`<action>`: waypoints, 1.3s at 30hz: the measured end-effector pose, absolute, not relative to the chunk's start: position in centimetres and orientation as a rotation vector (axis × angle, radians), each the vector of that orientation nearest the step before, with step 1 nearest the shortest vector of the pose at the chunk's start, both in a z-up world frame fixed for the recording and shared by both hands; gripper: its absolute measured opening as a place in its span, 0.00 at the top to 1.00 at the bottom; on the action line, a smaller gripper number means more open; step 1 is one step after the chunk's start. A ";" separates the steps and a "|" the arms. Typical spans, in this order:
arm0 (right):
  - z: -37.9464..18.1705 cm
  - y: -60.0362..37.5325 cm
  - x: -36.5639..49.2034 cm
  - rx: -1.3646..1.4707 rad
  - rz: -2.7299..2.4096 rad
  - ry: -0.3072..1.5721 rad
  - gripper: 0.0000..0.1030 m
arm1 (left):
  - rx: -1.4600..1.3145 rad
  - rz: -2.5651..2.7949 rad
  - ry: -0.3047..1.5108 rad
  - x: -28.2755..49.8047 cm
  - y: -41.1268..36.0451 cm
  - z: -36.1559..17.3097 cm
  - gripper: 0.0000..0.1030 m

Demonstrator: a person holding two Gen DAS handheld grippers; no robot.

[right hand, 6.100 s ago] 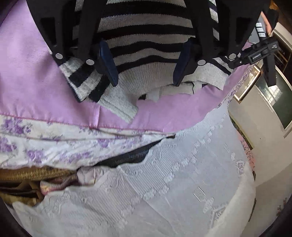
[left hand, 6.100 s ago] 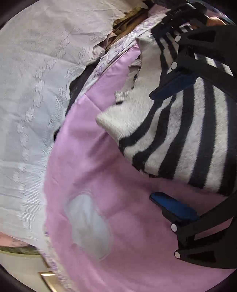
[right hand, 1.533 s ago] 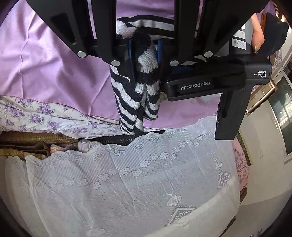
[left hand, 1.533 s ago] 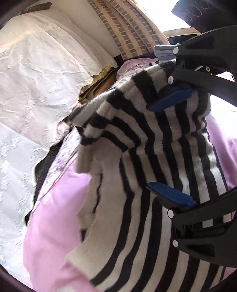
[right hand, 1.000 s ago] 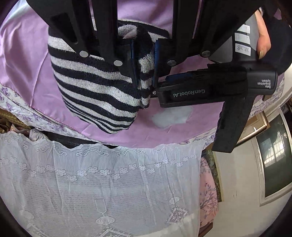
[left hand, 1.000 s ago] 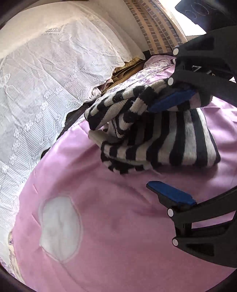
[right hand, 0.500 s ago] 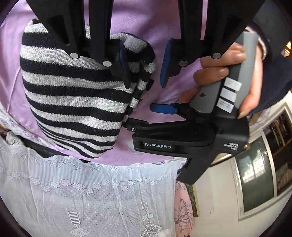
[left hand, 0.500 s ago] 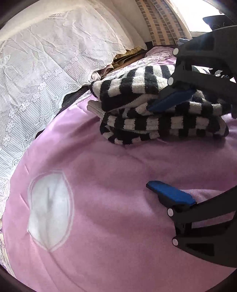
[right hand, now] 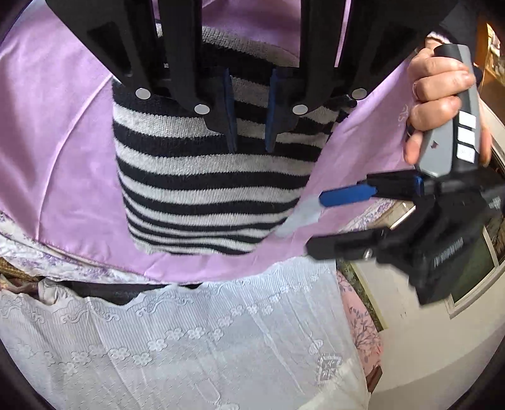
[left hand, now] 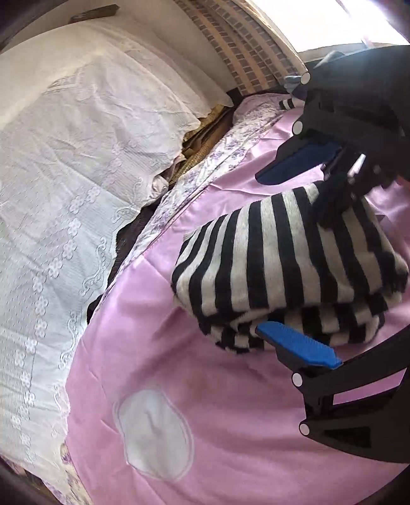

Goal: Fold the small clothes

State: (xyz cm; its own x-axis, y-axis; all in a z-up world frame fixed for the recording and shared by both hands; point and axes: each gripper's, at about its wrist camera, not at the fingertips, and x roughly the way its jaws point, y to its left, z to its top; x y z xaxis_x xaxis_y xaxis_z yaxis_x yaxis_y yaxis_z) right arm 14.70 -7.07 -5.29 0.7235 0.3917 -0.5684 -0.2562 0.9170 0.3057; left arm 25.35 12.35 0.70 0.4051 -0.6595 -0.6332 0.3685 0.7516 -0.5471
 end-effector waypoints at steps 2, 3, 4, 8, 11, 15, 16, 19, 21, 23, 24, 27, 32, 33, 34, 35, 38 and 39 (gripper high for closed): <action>-6.1 -5.5 14.9 0.133 0.356 0.673 0.81 | -0.305 -0.652 0.974 26.4 10.5 -0.3 0.17; -6.5 -4.6 14.7 0.086 0.354 0.667 0.78 | -0.298 -0.629 0.992 27.2 10.2 -1.2 0.16; -6.8 -3.9 14.7 0.056 0.354 0.664 0.78 | -0.308 -0.607 1.012 27.9 10.2 -2.3 0.16; -7.6 -2.6 14.5 -0.003 0.362 0.645 0.77 | -0.458 -0.665 1.036 30.1 12.4 -5.5 0.16; -7.6 -2.6 14.6 0.003 0.372 0.643 0.77 | -0.462 -0.659 1.030 30.4 12.7 -5.9 0.18; -7.5 -2.8 14.2 0.005 0.379 0.642 0.79 | -0.144 -0.525 0.945 28.2 9.0 -5.3 0.17; -7.3 -3.0 13.9 0.006 0.379 0.635 0.79 | -0.108 -0.495 0.931 27.6 8.7 -4.9 0.17; -6.0 -4.3 11.9 0.045 0.395 0.581 0.79 | -0.187 -0.500 0.913 26.4 10.5 -3.9 0.17; -4.8 -5.0 10.2 0.038 0.384 0.526 0.79 | -0.169 -0.468 0.879 25.2 11.5 -2.7 0.12; -3.9 -5.9 9.2 0.035 0.357 0.492 0.79 | -0.142 -0.462 0.870 23.9 12.1 -2.2 0.12; -3.7 -6.5 9.0 0.054 0.347 0.486 0.79 | -0.136 -0.469 0.875 23.4 12.3 -2.2 0.12; -4.2 -8.5 9.5 0.143 0.317 0.531 0.79 | -0.092 -0.419 0.899 22.3 12.5 -2.9 0.11; -6.5 -8.8 10.9 0.173 0.351 0.632 0.81 | -0.144 -0.357 1.003 23.1 14.1 -6.6 0.04; -6.8 -8.5 11.0 0.155 0.345 0.633 0.81 | -0.174 -0.373 1.023 23.4 14.3 -7.2 0.04; -7.0 -8.2 11.0 0.143 0.337 0.636 0.81 | -0.190 -0.382 1.030 23.6 14.6 -7.5 0.04; -7.2 -8.0 11.2 0.140 0.335 0.642 0.81 | -0.190 -0.384 1.029 23.6 14.6 -7.6 0.04; -7.5 -8.3 11.3 0.159 0.338 0.647 0.81 | -0.140 -0.356 0.990 23.0 14.0 -7.5 0.04; -7.6 -8.4 11.5 0.162 0.338 0.648 0.81 | -0.128 -0.346 0.978 22.7 13.9 -7.4 0.04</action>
